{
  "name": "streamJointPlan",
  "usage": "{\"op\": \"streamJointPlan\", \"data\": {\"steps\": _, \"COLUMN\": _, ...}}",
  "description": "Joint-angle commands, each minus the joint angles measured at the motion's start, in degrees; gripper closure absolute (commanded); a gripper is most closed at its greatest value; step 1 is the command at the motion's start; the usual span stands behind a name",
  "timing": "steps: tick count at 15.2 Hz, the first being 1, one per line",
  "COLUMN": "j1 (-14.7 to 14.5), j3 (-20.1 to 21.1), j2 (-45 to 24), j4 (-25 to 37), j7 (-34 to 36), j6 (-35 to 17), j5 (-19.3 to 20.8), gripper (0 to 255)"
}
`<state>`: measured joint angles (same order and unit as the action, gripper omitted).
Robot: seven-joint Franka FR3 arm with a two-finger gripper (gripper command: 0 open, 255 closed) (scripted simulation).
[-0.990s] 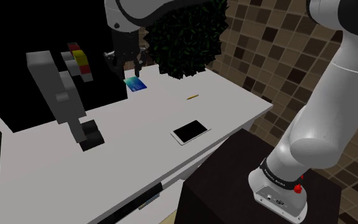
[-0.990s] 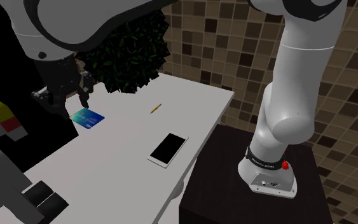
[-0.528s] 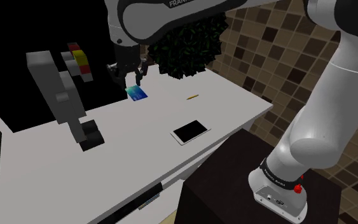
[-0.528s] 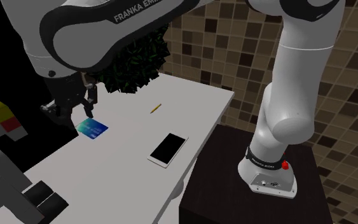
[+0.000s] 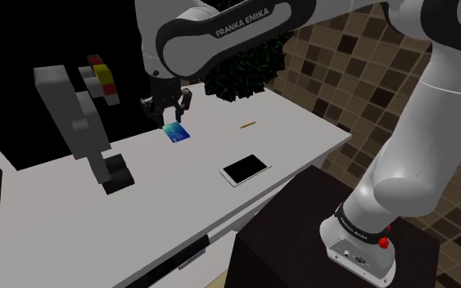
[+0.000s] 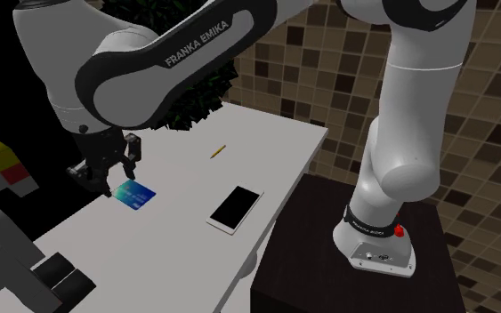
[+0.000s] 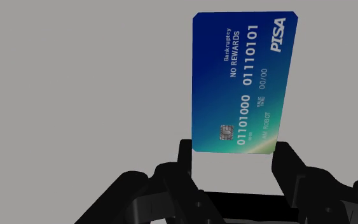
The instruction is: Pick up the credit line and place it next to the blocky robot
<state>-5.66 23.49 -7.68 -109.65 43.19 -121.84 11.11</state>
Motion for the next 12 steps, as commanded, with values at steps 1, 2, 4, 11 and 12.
{"op": "streamJointPlan", "data": {"steps": 1, "j1": -0.02, "j3": -0.08, "j2": -0.50, "j4": -0.97, "j7": 0.35, "j6": -1.42, "j5": 0.40, "gripper": 255}}
{"op": "streamJointPlan", "data": {"steps": 2, "j1": -0.04, "j3": -0.12, "j2": -0.79, "j4": -1.41, "j7": 0.55, "j6": -2.10, "j5": 0.62, "gripper": 255}}
{"op": "streamJointPlan", "data": {"steps": 4, "j1": -0.10, "j3": -0.20, "j2": -1.39, "j4": -2.25, "j7": 0.97, "j6": -3.47, "j5": 1.08, "gripper": 255}}
{"op": "streamJointPlan", "data": {"steps": 11, "j1": -0.39, "j3": -0.64, "j2": -3.87, "j4": -4.79, "j7": 2.64, "j6": -8.13, "j5": 3.01, "gripper": 255}}
{"op": "streamJointPlan", "data": {"steps": 12, "j1": -0.45, "j3": -0.72, "j2": -4.27, "j4": -5.10, "j7": 2.90, "j6": -8.78, "j5": 3.32, "gripper": 255}}
